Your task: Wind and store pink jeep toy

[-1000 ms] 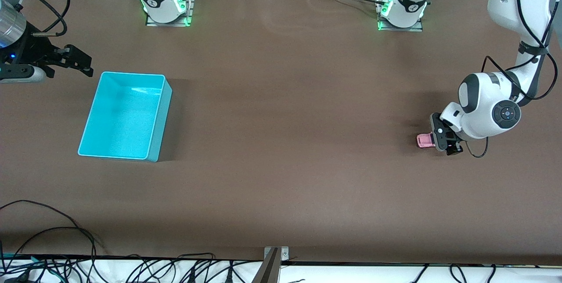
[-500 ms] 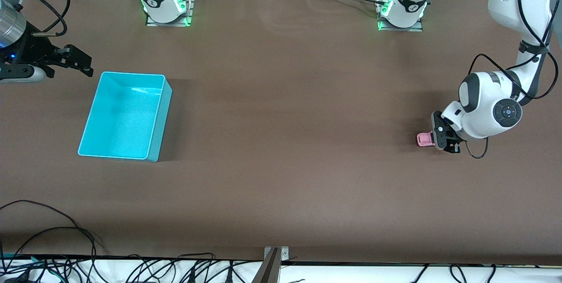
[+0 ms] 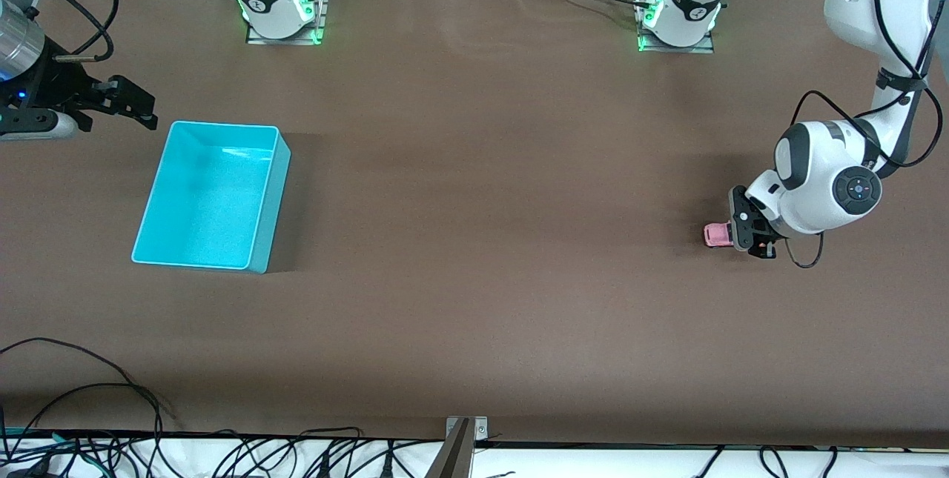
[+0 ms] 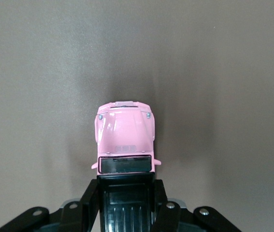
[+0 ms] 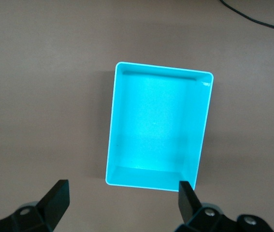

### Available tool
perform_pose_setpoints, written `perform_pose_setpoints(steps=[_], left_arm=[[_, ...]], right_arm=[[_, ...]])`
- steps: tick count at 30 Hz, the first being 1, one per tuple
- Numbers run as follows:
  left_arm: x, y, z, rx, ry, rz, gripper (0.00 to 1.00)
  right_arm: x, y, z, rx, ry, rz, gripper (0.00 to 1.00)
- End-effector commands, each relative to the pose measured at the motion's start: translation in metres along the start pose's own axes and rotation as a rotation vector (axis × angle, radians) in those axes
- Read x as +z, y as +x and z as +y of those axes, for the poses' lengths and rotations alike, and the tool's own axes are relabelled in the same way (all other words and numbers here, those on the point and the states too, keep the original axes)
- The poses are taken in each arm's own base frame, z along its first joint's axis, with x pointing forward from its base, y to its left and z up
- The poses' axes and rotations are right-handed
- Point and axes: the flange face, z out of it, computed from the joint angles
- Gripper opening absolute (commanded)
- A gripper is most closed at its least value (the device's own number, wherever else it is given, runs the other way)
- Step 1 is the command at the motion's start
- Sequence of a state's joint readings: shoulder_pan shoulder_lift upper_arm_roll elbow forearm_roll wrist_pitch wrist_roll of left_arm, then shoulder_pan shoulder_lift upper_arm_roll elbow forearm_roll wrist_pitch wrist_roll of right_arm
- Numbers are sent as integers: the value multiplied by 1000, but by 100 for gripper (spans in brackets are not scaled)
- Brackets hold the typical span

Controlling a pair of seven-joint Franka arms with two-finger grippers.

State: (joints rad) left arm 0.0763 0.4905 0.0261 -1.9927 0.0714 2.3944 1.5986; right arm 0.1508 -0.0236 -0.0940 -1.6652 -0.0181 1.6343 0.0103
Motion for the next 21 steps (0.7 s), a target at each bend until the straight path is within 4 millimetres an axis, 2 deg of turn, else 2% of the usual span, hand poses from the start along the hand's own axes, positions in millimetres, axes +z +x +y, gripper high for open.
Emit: perform_pose_setpoints(steps=[1, 6, 10, 21], left_arm=[[10, -1, 5, 39, 3, -9, 20], [8, -7, 3, 67, 8, -9, 20], [15, -13, 3, 71, 13, -7, 20], [19, -41, 3, 53, 11, -5, 20]], right_arm=[[-6, 0, 0, -9, -11, -2, 100], [-6, 0, 0, -7, -11, -2, 100], [-6, 0, 0, -7, -11, -2, 100], [-6, 0, 0, -6, -11, -2, 100]])
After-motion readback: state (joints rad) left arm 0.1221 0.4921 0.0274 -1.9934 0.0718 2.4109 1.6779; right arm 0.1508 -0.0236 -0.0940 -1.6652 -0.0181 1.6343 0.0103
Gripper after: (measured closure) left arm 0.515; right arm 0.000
